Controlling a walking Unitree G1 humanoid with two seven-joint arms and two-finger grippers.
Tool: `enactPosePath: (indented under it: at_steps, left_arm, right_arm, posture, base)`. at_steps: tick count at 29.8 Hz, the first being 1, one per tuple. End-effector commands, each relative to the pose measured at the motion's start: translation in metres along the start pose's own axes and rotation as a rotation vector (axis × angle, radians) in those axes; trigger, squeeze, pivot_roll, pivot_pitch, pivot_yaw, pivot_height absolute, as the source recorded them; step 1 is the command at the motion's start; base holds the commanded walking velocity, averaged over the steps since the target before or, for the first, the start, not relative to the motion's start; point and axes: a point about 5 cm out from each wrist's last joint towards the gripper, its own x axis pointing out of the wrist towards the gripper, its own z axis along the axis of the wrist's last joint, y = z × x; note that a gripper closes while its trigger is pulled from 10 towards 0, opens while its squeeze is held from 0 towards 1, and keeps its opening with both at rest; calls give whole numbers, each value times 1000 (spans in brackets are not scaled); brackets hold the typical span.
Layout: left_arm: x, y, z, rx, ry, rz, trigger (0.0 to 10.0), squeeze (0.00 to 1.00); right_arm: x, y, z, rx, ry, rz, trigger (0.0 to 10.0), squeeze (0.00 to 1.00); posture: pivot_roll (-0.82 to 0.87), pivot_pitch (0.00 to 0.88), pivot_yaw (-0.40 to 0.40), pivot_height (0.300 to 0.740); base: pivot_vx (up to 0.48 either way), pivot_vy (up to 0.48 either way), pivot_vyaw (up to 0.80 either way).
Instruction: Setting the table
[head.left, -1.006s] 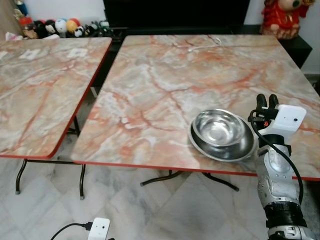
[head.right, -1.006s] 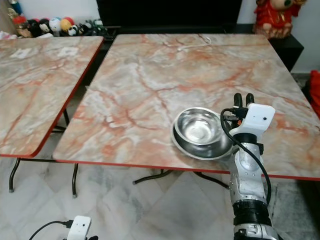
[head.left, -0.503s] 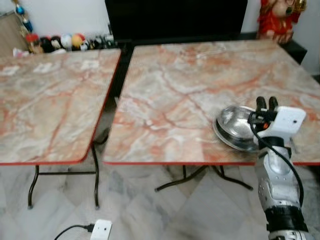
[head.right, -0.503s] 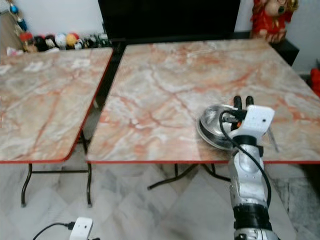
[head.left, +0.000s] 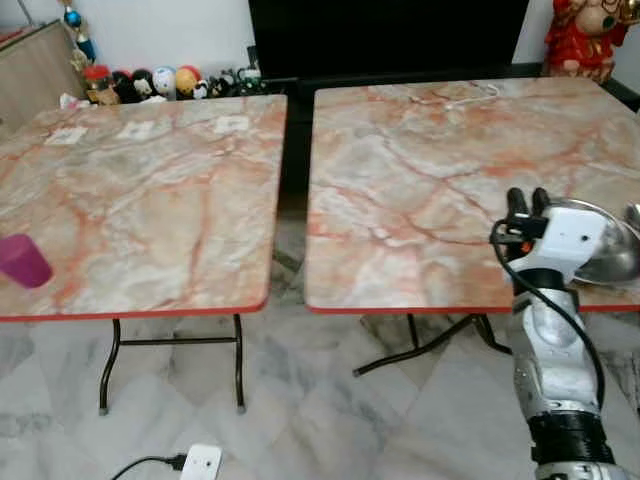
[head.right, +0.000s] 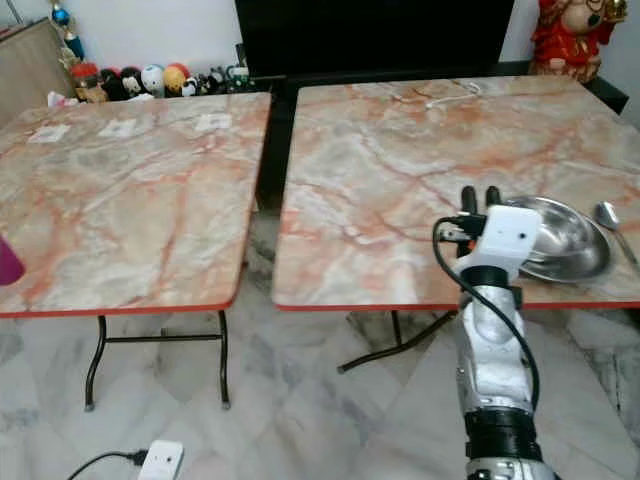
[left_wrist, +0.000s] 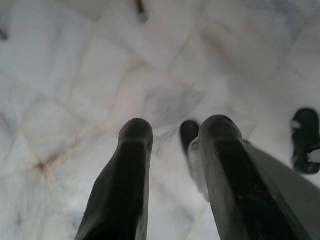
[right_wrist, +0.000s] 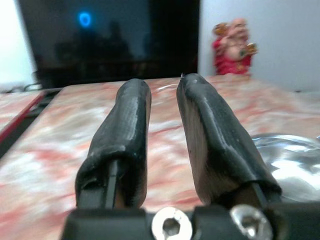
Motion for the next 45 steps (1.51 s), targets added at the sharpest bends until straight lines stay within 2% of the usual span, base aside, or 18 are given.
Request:
enactPosePath:
  at_steps: [1,11,17,22,26,33,45]
  left_arm:
    - [-3,1,-13,-18,39,16,10000,0]
    - [-4,-12,-19,-36,52,-4,10000,0]
    - [-4,-13,-18,-60,43,5,10000,0]
    - [-7,0,-25,-77,55,31,10000,0]
    - [-7,12,-24,-87,58,60,10000,0]
    - [-4,11,-11,-77,28,55,10000,0]
    - [-6,18,-16,-57,47,59,10000,0]
  right_arm:
    - [3,8,5,5,-14,28,10000,0]
    - [4,5,8,-15,-3,28,10000,0]
    - [13,8,14,-23,-12,54,10000,0]
    - [14,18,11,-32,-1,101,10000,0]
    - [17,20,13,-16,-8,90,10000,0]
    - [17,23,11,2,-10,85,10000,0]
    - [10,27,8,19,-12,64,10000,0]
  posture:
    - [-75,68,16,740]
    - [-113,72,4,740]
    - [-99,83,-28,740]
    - [-71,75,-26,740]
    - [-64,68,-21,740]
    - [-38,66,-3,740]
    - [-62,59,36,740]
  base:
    - [0,480,0]
    - [0,480,0]
    - [0,480,0]
    - [0,480,0]
    - [0,480,0]
    - [0,480,0]
    - [0,480,0]
